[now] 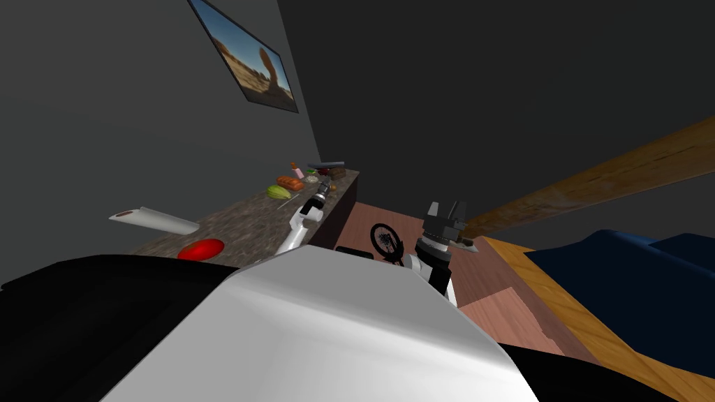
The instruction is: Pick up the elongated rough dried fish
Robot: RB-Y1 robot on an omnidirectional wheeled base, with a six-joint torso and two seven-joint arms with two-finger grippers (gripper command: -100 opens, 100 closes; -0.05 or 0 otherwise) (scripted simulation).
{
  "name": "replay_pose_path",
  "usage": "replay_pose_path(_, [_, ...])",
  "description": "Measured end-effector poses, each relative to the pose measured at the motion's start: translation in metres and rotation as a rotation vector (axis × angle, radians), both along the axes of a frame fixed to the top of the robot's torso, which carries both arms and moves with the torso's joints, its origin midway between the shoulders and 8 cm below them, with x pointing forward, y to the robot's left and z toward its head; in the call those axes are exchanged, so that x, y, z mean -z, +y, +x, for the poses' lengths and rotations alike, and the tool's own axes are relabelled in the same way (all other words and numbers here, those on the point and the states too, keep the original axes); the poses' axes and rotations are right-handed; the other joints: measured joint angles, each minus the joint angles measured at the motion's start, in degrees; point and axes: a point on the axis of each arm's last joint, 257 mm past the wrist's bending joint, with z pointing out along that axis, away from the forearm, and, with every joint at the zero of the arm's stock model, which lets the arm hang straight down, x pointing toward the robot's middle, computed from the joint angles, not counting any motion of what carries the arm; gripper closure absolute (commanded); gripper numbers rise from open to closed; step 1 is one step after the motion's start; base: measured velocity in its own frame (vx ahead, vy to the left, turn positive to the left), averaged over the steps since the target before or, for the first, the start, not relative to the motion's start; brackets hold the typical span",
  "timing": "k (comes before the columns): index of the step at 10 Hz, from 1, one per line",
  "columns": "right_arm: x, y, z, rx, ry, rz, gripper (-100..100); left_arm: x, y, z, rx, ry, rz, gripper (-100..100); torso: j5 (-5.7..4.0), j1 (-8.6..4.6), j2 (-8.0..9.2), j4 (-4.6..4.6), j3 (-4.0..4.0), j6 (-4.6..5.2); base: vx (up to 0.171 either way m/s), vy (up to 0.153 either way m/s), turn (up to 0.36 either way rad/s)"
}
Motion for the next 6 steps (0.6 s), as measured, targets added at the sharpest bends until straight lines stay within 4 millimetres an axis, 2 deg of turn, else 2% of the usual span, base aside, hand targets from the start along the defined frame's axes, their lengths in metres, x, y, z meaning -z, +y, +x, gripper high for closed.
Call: replay_pose_path(6, [0.000,0.000,0.000,0.000,0.000,0.000,0,0.027,0.015,0.047,-0.019,0.159,0.061,-100,0.00,-0.01,-0.06,-0.02,-0.04,-0.01,-0.012,0.006,0.000])
